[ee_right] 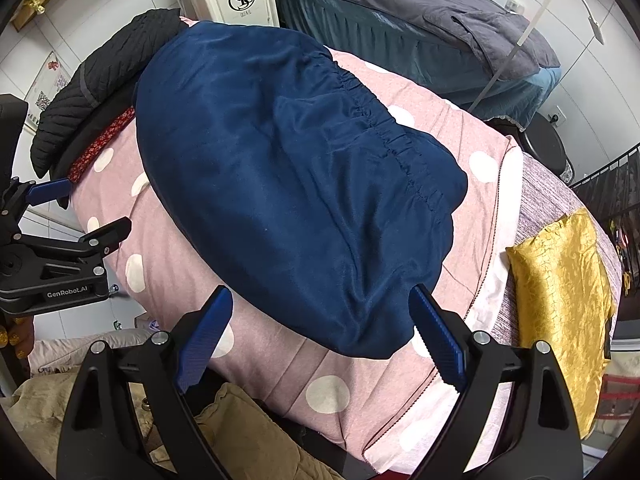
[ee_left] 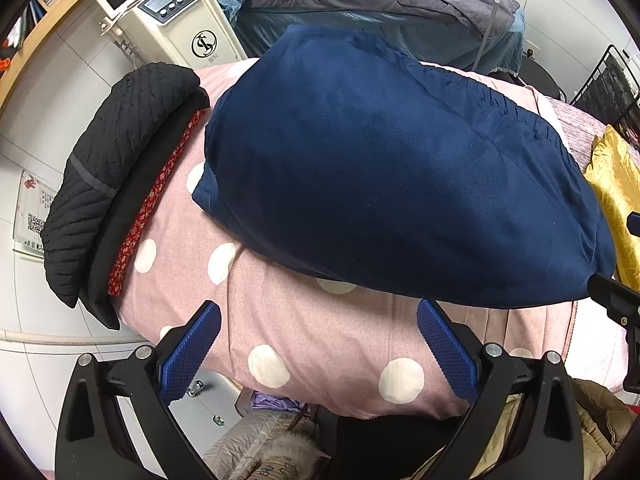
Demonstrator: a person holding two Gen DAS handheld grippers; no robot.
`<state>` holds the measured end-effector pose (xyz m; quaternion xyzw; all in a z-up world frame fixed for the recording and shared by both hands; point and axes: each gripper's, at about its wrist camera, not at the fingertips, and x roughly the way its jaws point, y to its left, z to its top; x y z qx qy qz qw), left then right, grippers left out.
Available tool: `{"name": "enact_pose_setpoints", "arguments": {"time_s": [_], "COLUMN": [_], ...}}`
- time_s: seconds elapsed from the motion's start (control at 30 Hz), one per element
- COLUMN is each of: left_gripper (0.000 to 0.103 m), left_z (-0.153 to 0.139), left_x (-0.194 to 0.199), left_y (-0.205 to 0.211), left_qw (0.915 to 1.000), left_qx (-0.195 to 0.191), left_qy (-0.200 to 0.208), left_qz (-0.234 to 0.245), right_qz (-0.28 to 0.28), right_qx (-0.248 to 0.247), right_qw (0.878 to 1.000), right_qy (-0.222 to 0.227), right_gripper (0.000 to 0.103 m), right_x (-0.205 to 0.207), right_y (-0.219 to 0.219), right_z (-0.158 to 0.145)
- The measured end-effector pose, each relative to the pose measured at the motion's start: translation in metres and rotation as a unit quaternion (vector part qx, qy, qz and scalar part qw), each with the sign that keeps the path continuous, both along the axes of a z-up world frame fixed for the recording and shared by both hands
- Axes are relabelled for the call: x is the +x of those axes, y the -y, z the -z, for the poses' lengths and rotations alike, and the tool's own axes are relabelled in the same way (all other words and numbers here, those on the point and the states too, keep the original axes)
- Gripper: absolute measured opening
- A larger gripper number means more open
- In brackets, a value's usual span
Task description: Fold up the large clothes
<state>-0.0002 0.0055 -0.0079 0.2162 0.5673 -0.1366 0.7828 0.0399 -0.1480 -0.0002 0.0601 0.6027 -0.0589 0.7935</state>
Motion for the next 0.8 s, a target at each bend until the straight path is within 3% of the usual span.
{"name": "enact_pose_setpoints", "arguments": {"time_s": [0.8], "left_gripper": [0.097], "left_z": [0.0014], "left_x": [0.0028], "left_y": [-0.0029], "left_qw": [1.0000], "left_qx": [0.001], "left_qy": [-0.005], "left_qz": [-0.003], "right_qz": [-0.002], "right_qx": [-0.002], "right_qw": [1.000], "right_qy": [-0.001], "right_gripper": [0.089], "right_x": [0.0008], "right_y": [-0.0019], "right_z": [0.0008]}}
